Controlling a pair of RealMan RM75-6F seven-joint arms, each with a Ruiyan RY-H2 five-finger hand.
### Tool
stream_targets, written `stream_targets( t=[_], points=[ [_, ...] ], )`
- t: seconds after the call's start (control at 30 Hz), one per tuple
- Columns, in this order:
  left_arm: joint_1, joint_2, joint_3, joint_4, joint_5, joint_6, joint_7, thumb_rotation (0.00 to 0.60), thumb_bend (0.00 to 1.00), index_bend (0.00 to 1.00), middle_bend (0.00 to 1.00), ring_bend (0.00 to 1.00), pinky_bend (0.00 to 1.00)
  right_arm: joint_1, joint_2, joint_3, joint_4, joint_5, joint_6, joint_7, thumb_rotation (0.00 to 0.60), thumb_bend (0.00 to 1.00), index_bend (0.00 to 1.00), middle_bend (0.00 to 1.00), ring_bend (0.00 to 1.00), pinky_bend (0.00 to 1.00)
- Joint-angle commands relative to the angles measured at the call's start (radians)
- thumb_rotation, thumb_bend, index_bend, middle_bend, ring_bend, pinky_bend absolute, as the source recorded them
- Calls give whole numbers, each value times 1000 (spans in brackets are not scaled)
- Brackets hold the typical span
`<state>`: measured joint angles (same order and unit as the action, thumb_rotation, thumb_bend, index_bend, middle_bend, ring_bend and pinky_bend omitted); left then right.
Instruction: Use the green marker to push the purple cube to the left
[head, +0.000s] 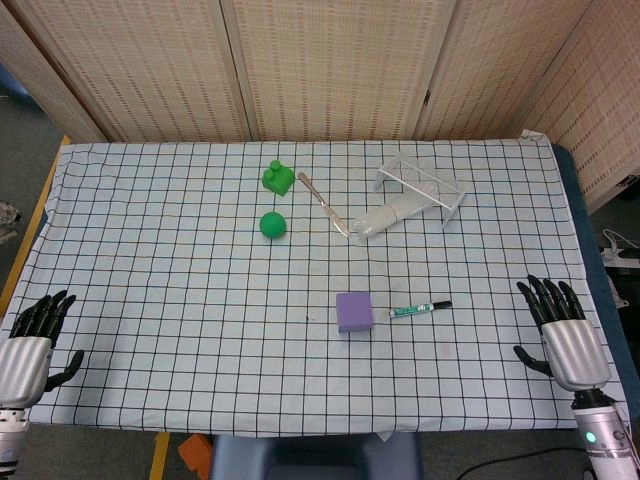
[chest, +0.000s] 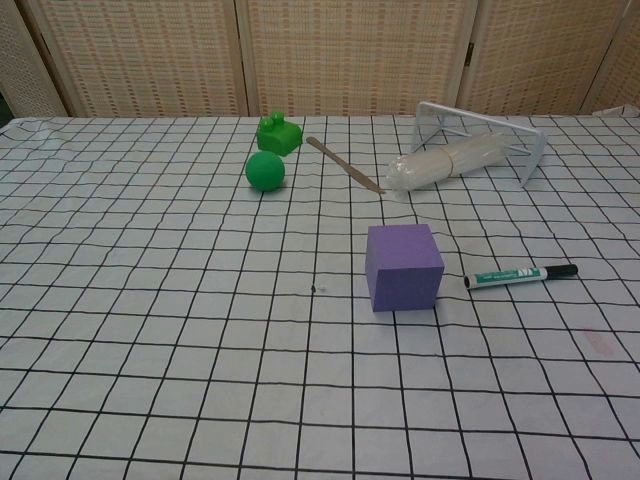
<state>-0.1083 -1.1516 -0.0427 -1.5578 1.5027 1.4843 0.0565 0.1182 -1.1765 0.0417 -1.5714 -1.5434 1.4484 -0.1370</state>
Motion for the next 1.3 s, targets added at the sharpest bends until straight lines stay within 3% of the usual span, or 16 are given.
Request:
stream_targets(
  t=[0.03, 0.23, 0.37, 0.5, 0.77, 1.07, 1.3],
  points=[
    [-2, 10, -2, -4, -10, -11, -18, 600, 367, 0, 0, 0, 113, -2, -18, 7, 9, 3, 12, -30, 600, 116, 0, 0, 0, 0],
    [-7, 17, -1, -7, -14, -27, -39, 600, 367, 0, 0, 0, 114, 26, -72, 11, 44, -4, -19, -56, 600, 123, 4, 7, 0, 0],
    [-6, 24, -3, -9, -5, -16, -64, 600, 367, 0, 0, 0, 114, 76, -122, 21, 91, -31, -58, -78, 600, 129, 61, 82, 0, 6],
    [-14, 30, -1, -7, -6, -34, -81, 600, 368, 0, 0, 0, 114, 130, -151, 29, 105, -29, -133, -152, 600, 129, 85, 95, 0, 13],
    [-22, 41, 0, -4, -11, -55, -100, 600, 368, 0, 0, 0, 116, 218, -226, 53, 134, 45, -276, -233, 600, 186, 324, 276, 49, 31],
    [-18, 56, -3, -9, -21, -53, -127, 600, 366, 0, 0, 0, 117, 284, -334, 77, 215, 124, -364, -249, 600, 200, 398, 306, 66, 32],
    [-20, 63, -3, -6, -23, -59, -150, 600, 368, 0, 0, 0, 117, 313, -386, 91, 243, 165, -372, -307, 600, 225, 435, 329, 80, 32]
  ],
)
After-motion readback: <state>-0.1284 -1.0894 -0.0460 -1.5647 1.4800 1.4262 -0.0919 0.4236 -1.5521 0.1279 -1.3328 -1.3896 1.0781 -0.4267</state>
